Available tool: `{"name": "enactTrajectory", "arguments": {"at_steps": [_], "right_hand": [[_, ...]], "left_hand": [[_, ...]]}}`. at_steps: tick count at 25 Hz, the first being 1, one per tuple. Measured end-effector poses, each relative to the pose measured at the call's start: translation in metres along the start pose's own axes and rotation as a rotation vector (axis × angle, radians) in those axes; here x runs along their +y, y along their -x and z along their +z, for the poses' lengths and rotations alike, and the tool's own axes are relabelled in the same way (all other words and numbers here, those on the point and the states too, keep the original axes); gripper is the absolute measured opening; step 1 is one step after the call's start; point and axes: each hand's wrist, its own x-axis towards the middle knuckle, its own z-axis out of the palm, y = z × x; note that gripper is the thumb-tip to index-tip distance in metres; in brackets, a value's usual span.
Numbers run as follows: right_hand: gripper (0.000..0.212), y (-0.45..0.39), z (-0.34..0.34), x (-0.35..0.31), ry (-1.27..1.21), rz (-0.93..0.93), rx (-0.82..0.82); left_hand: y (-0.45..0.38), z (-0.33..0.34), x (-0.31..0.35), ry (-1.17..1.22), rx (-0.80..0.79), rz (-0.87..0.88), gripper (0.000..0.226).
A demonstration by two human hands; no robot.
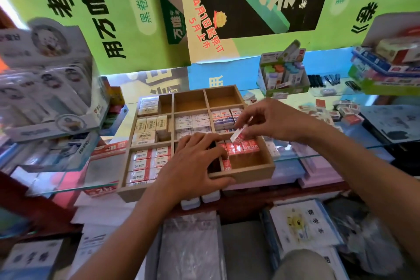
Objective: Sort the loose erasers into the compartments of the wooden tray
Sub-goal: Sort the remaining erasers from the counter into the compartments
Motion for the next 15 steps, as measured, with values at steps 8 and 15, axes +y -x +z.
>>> {"name": "enactTrajectory", "arguments": {"at_steps": [8, 15], "right_hand": [[0.022, -0.016, 0.014, -0.010, 0.147, 0.031, -0.307], [0.015, -0.017, 0.029, -0.004, 0.187, 0.029, -0.197]], "left_hand": [[-0.002, 0.001, -0.001, 0.002, -0.025, -0.011, 0.065], [-0.002, 0.001, -0.002, -0.003, -0.025, -0.010, 0.066]]}}
